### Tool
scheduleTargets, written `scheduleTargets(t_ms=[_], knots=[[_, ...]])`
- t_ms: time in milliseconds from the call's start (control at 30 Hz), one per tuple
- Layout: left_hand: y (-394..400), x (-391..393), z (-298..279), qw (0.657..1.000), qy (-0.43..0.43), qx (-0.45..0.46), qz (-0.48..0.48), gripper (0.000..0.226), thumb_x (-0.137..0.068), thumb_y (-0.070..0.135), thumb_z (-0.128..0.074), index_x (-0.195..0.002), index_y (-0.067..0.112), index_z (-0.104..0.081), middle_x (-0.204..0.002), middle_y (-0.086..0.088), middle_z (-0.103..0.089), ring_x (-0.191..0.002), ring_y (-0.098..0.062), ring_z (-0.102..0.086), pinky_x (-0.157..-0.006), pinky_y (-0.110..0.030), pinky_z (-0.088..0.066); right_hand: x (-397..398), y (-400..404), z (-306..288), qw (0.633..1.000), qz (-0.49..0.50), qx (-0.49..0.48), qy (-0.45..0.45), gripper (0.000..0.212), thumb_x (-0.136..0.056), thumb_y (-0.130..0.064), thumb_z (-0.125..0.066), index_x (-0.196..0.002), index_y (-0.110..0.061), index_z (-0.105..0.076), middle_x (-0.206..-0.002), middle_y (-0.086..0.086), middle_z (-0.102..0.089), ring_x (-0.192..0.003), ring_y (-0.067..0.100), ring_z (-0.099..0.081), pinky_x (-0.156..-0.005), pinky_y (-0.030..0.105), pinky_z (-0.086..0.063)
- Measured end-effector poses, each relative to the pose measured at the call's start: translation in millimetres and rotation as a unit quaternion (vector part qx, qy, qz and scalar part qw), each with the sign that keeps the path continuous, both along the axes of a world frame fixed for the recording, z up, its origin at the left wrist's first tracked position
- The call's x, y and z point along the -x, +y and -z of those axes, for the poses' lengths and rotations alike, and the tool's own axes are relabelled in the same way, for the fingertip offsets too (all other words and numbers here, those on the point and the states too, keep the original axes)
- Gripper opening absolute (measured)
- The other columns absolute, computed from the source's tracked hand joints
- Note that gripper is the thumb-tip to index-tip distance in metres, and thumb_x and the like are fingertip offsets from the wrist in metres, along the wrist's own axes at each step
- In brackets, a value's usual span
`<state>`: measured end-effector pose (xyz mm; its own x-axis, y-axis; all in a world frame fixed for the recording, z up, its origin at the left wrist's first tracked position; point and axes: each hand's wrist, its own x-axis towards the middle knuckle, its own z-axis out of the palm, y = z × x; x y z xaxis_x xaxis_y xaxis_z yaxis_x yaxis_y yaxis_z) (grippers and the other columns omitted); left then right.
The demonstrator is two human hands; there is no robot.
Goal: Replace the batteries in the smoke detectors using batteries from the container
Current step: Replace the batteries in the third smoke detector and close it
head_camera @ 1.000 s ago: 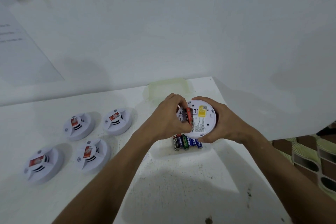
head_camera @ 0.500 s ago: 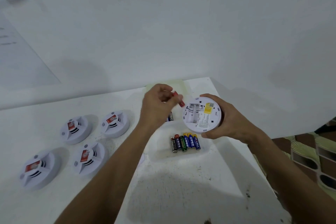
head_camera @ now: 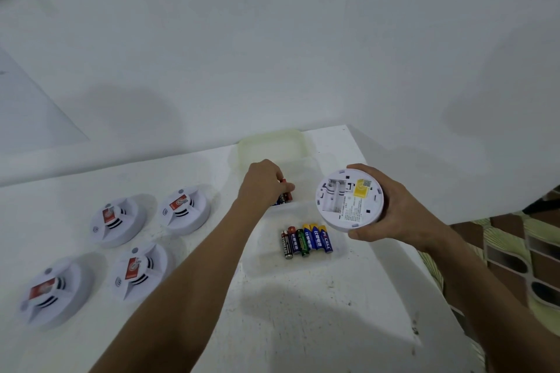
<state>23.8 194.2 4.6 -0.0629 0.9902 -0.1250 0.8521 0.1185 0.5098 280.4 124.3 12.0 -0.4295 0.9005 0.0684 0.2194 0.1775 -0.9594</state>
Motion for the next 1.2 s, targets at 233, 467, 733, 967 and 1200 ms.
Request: scheduleTargets(t_ms=[233,467,733,967,1200], knots=[[-2,3,3,1.0,0.014,-0.005,0.009,0.042,-0.081,0.036,-0.074,-0.111,0.006,-0.067,-0.112,-0.011,-0.066,-0.096,-0.023,-0.063,-0.075,-0.027,-0.046,2,-4,-1,1.0,-0.004,0.003,0.003,0.093,-0.053,-0.009,-0.089,-0.135,-0.027,-0.049,-0.126,-0.013,-0.061,-0.121,0.01,-0.057,-0.086,0.022,-0.054],[-70,-2,-32,0.995,-0.022,-0.099,-0.006,0.03,-0.088,0.03,-0.067,-0.113,0.014,-0.065,-0.082,0.001,-0.061,-0.075,-0.013,-0.056,-0.067,-0.024,-0.044,-3,-20,-5,1.0,0.003,-0.001,0.023,0.094,-0.052,-0.008,-0.089,-0.135,-0.028,-0.049,-0.126,-0.012,-0.061,-0.121,0.01,-0.057,-0.086,0.02,-0.053],[-122,-11,-20,0.996,0.044,0.068,0.034,0.012,-0.091,0.022,-0.064,-0.103,0.019,-0.063,-0.086,0.0,-0.062,-0.071,-0.014,-0.057,-0.069,-0.028,-0.051,-3,-46,0,0.999,-0.015,0.014,0.033,0.096,-0.051,-0.014,-0.091,-0.135,-0.029,-0.048,-0.128,-0.01,-0.061,-0.122,0.013,-0.058,-0.089,0.027,-0.056],[-108,-18,-12,0.991,0.058,0.114,0.04,0.007,-0.091,0.021,-0.064,-0.095,0.016,-0.061,-0.097,-0.013,-0.07,-0.083,-0.024,-0.068,-0.07,-0.03,-0.053,-15,-59,2,0.999,-0.028,0.028,0.034,0.095,-0.054,-0.004,-0.089,-0.136,-0.027,-0.048,-0.127,-0.009,-0.063,-0.12,0.013,-0.059,-0.086,0.023,-0.054],[-112,-11,-16,0.995,-0.005,0.098,-0.005,0.028,-0.082,0.023,-0.071,-0.108,0.02,-0.064,-0.102,-0.005,-0.069,-0.074,-0.015,-0.069,-0.068,-0.027,-0.056,-21,-66,4,0.998,-0.039,0.033,0.03,0.094,-0.055,-0.006,-0.089,-0.136,-0.027,-0.048,-0.127,-0.008,-0.062,-0.121,0.015,-0.059,-0.087,0.025,-0.055]])
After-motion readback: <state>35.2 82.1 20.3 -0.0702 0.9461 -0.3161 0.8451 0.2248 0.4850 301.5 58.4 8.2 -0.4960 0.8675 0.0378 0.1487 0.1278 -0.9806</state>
